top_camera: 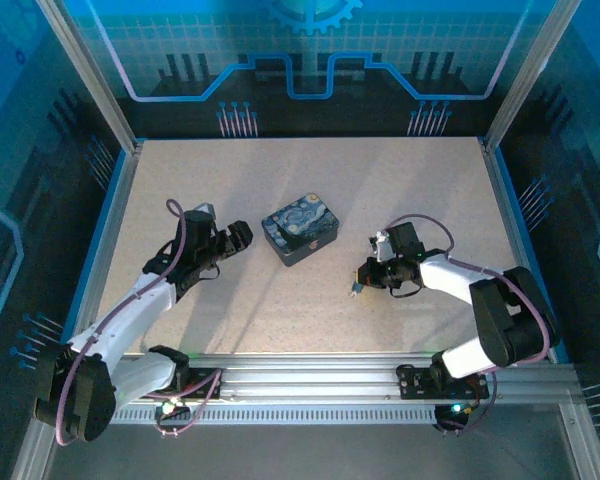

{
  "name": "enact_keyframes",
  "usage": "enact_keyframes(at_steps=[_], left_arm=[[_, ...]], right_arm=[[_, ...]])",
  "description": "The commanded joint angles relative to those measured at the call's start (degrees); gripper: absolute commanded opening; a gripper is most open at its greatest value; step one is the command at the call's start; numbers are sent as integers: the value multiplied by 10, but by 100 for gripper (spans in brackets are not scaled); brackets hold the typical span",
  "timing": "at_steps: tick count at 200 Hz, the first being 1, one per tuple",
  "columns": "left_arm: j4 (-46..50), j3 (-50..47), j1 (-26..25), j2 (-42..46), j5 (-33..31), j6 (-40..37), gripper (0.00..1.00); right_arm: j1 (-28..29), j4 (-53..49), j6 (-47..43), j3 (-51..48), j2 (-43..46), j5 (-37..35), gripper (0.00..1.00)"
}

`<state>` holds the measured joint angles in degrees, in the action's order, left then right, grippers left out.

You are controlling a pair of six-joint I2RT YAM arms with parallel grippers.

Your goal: Unlock the padlock with the key

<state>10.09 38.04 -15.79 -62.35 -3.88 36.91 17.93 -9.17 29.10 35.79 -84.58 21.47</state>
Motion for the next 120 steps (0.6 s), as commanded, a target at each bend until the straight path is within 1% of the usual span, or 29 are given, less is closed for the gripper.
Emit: enact_keyframes(at_steps=[1, 31, 73, 93, 101, 120], left_arm=[[7, -1, 7, -4, -5, -14, 88], [11, 1, 7, 1, -5, -14, 89], [20, 6, 8, 25, -6, -13, 89], [24, 8, 10, 43, -10, -13, 92], [25, 9, 12, 50, -12, -15, 93], [29, 10, 18, 74, -26, -20, 97]], right_arm=[[-10, -5, 2, 8, -7, 7, 7], [-13, -8, 1, 6, 1, 6, 19], [-15, -10, -6, 4, 47, -6, 25], [-16, -15, -18, 4, 84, -19, 29], [-17, -20, -26, 8, 101, -26, 32], [-21, -44, -51, 19, 144, -58, 42]])
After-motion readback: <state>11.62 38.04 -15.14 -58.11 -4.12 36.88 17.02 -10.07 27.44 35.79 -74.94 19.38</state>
